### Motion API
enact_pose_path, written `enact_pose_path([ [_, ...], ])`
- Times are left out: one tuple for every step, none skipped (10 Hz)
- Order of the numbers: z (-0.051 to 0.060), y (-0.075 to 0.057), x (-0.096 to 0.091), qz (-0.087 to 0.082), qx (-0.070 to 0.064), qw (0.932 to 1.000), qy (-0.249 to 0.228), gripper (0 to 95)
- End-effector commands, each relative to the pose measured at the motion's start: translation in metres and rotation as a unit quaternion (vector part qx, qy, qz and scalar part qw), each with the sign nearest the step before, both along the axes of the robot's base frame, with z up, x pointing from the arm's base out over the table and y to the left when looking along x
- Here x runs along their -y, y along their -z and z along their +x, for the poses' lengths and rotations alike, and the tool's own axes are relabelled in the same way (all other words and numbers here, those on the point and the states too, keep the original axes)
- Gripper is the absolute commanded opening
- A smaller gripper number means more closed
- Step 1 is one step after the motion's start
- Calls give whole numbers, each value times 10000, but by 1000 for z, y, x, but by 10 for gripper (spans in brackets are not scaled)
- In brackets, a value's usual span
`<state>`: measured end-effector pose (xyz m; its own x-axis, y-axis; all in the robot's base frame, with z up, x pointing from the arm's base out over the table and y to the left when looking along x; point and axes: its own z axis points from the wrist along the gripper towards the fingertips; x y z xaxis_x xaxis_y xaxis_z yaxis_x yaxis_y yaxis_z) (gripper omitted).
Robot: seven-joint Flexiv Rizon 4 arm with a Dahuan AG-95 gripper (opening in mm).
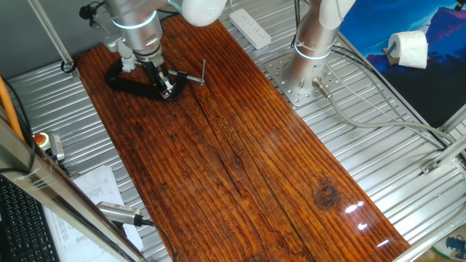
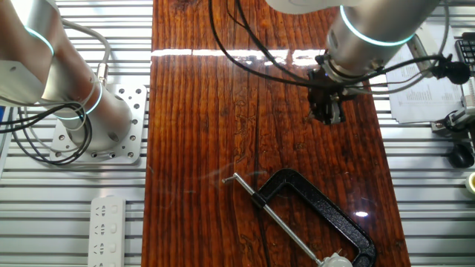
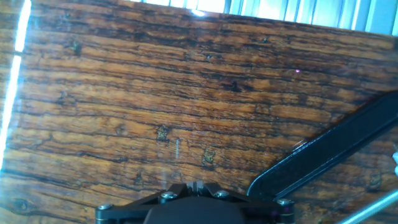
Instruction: Take out the light bulb by rotating it
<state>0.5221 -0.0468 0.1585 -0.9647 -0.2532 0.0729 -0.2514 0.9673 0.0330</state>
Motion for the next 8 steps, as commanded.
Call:
enact_pose_path([
  [3, 3, 0, -1, -164, 9999, 12, 0],
  [4, 7, 1, 13, -165, 9999, 25, 0],
  [4, 7, 1, 15, -163, 9999, 22, 0],
  [4, 8, 1, 19, -160, 9999, 13, 0],
  [5, 8, 1, 25, -158, 9999, -49, 0],
  [5, 8, 1, 25, -157, 9999, -68, 0],
  [5, 8, 1, 22, -171, 9998, -85, 0],
  [5, 8, 1, 15, -272, 9996, 0, 0],
])
